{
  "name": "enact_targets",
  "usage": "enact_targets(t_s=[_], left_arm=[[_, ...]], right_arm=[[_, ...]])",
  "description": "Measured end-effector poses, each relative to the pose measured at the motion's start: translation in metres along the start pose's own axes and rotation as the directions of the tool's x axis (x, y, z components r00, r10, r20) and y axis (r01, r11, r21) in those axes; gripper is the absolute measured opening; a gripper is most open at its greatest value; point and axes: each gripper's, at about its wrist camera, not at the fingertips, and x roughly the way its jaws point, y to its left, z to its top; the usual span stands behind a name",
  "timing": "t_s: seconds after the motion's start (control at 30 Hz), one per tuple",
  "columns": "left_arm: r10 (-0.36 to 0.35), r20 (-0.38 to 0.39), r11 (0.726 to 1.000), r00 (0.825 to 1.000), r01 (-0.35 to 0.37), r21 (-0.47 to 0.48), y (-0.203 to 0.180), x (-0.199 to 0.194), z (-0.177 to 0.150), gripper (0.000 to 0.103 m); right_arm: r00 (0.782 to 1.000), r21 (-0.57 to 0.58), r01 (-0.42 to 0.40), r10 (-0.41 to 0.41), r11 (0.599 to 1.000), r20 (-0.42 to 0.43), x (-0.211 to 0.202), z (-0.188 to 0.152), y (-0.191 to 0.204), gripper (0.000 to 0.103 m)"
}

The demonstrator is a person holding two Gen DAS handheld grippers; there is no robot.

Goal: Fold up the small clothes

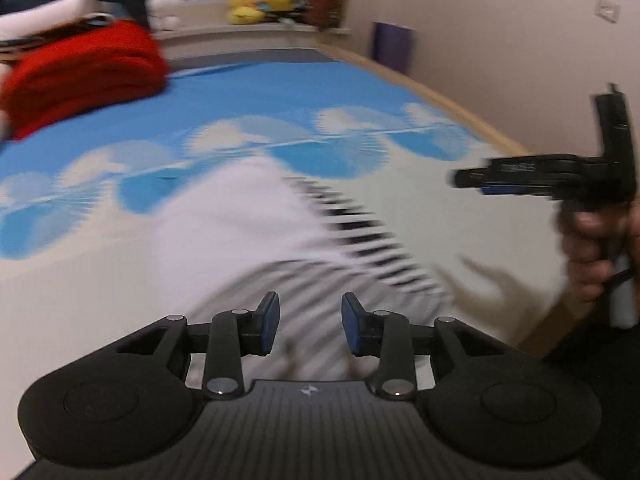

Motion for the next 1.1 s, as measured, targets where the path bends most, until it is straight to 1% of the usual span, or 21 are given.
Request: enact_targets(t_s=[0.07,0.13,0.17,0.2,0.27,0.3,0.33,0.43,0.47,0.53,0.57,0.6,0.63,0.67,0.77,0.8,0.87,0.93,0.97,1.03,1.1], left_arm=[[0.054,-0.006,0.999,0.999,-0.054,-0.001,0.032,-0.007,-0.006,0.038],[0.104,-0.010,0.994,0.995,-0.104,-0.024,0.061,-0.014,-0.014,0.038],[0.120,-0.012,0.991,0.993,-0.120,-0.055,0.076,-0.013,-0.018,0.038],[0.126,-0.019,0.987,0.992,-0.127,-0.101,0.091,-0.015,-0.028,0.038],[0.115,-0.079,0.965,0.990,-0.130,-0.227,0.111,-0.016,-0.038,0.038],[0.096,-0.083,0.953,0.992,-0.116,-0.279,0.115,-0.015,-0.037,0.038],[0.079,-0.063,0.947,0.995,-0.095,-0.308,0.115,-0.021,-0.040,0.040],[0.074,-0.042,0.952,0.996,-0.083,-0.294,0.108,-0.014,-0.035,0.051],[0.073,-0.051,0.956,0.996,-0.084,-0.280,0.106,-0.010,-0.035,0.051],[0.058,-0.074,0.956,0.996,-0.076,-0.285,0.102,0.002,-0.035,0.051],[0.043,-0.083,0.951,0.996,-0.066,-0.301,0.103,0.004,-0.035,0.057],[0.035,-0.086,0.948,0.996,-0.060,-0.312,0.101,0.004,-0.036,0.062],[0.030,-0.086,0.945,0.996,-0.056,-0.323,0.100,0.006,-0.036,0.073],[0.030,-0.086,0.942,0.996,-0.057,-0.330,0.099,0.008,-0.035,0.080],[0.026,-0.099,0.934,0.995,-0.060,-0.352,0.096,0.018,-0.034,0.082],[0.016,-0.105,0.929,0.994,-0.053,-0.366,0.096,0.021,-0.034,0.082],[-0.017,-0.107,0.918,0.994,-0.027,-0.396,0.094,0.024,-0.032,0.083],[-0.051,-0.099,0.911,0.994,0.006,-0.411,0.090,0.026,-0.030,0.084],[-0.063,-0.096,0.912,0.993,0.018,-0.411,0.087,0.026,-0.029,0.085],[-0.084,-0.095,0.917,0.992,0.039,-0.396,0.080,0.029,-0.026,0.085],[-0.098,-0.102,0.924,0.990,0.052,-0.378,0.072,0.032,-0.026,0.085]], right_arm=[[0.995,-0.006,-0.087,0.087,0.996,-0.051,0.008,0.000,0.014,0.058],[0.976,-0.018,-0.176,0.172,0.984,-0.136,0.019,-0.004,0.033,0.057],[0.966,-0.042,-0.197,0.186,0.980,-0.180,0.025,-0.008,0.044,0.056],[0.960,-0.079,-0.200,0.180,0.977,-0.215,0.030,-0.012,0.055,0.057],[0.952,-0.175,-0.193,0.142,0.965,-0.270,0.041,-0.021,0.077,0.057],[0.946,-0.203,-0.200,0.135,0.959,-0.295,0.045,-0.024,0.085,0.057],[0.936,-0.219,-0.211,0.133,0.953,-0.326,0.051,-0.028,0.092,0.057],[0.910,-0.264,-0.215,0.095,0.940,-0.405,0.062,-0.042,0.104,0.057],[0.905,-0.281,-0.214,0.082,0.936,-0.417,0.065,-0.047,0.105,0.057],[0.902,-0.291,-0.215,0.076,0.932,-0.424,0.064,-0.053,0.108,0.056],[0.901,-0.290,-0.219,0.079,0.932,-0.426,0.063,-0.055,0.108,0.048],[0.898,-0.285,-0.233,0.093,0.930,-0.430,0.061,-0.056,0.107,0.025],[0.893,-0.279,-0.253,0.113,0.926,-0.435,0.057,-0.056,0.106,0.014],[0.894,-0.280,-0.265,0.127,0.923,-0.429,0.052,-0.056,0.106,0.002],[0.905,-0.221,-0.324,0.234,0.920,-0.356,0.025,-0.038,0.092,0.002],[0.910,-0.187,-0.346,0.281,0.919,-0.303,0.009,-0.028,0.084,0.002],[0.911,-0.087,-0.377,0.353,0.922,-0.213,-0.020,-0.011,0.059,0.000],[0.917,-0.024,-0.374,0.365,0.927,-0.163,-0.040,-0.003,0.034,0.000],[0.925,-0.020,-0.355,0.348,0.935,-0.153,-0.048,-0.002,0.026,0.000],[0.932,-0.021,-0.327,0.319,0.945,-0.172,-0.053,-0.006,0.014,0.000],[0.931,-0.033,-0.307,0.293,0.951,-0.219,-0.050,-0.014,0.008,0.000]])
